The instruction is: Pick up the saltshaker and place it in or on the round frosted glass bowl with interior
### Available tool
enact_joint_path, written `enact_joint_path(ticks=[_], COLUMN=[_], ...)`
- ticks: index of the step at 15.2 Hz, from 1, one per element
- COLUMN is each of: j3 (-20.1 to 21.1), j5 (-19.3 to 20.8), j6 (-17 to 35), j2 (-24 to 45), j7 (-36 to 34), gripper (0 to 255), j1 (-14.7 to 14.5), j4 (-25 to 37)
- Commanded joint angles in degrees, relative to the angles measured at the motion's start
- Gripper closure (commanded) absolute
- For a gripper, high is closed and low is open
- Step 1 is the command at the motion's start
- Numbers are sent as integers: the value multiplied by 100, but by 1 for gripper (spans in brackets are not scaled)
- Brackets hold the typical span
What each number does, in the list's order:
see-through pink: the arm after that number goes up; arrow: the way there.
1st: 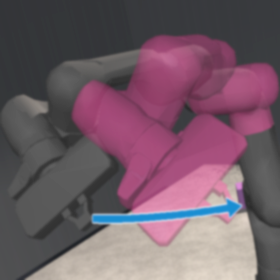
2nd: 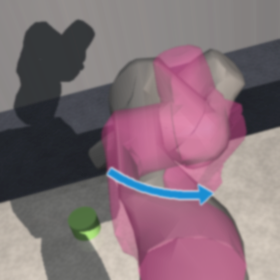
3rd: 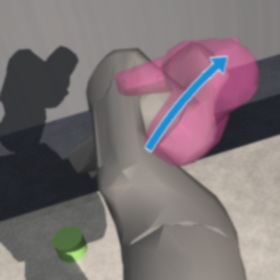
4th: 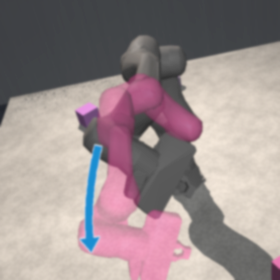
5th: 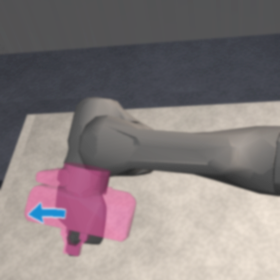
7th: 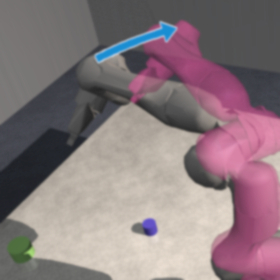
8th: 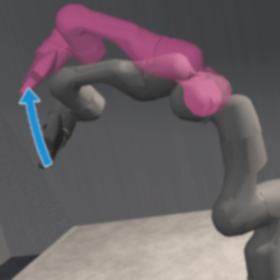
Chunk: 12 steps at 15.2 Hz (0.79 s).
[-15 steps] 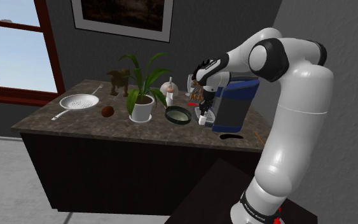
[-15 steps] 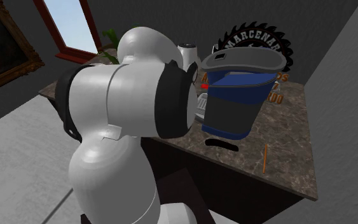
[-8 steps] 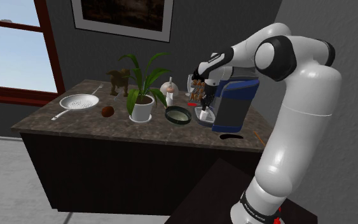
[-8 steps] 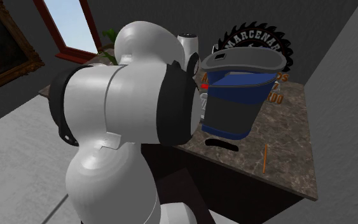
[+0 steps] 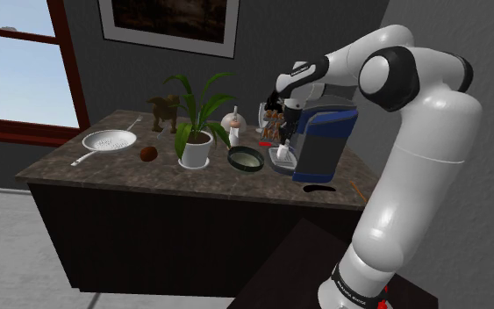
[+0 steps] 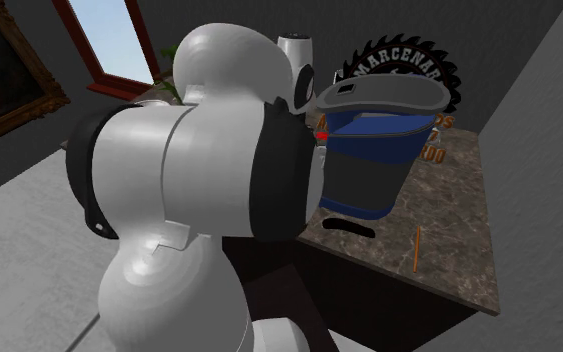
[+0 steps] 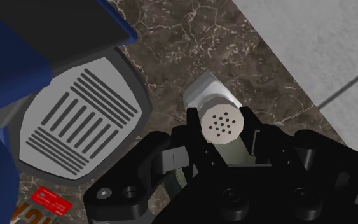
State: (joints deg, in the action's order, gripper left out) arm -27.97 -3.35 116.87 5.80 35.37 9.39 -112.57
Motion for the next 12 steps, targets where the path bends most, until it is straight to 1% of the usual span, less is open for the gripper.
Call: enact_joint_path(ticks=[1, 2, 5, 9, 12], j3=[-8, -9, 104, 248, 355], j5=[22, 30, -186, -457, -650], j6=[-160, -195, -474, -917, -1323], j2=[-33, -47, 425, 1116, 1702], j7=[-4, -9, -143, -325, -473], gripper=[255, 255, 255, 255, 255], j1=[5, 3, -64, -88, -51], j4=[128, 151, 852, 1930, 2890])
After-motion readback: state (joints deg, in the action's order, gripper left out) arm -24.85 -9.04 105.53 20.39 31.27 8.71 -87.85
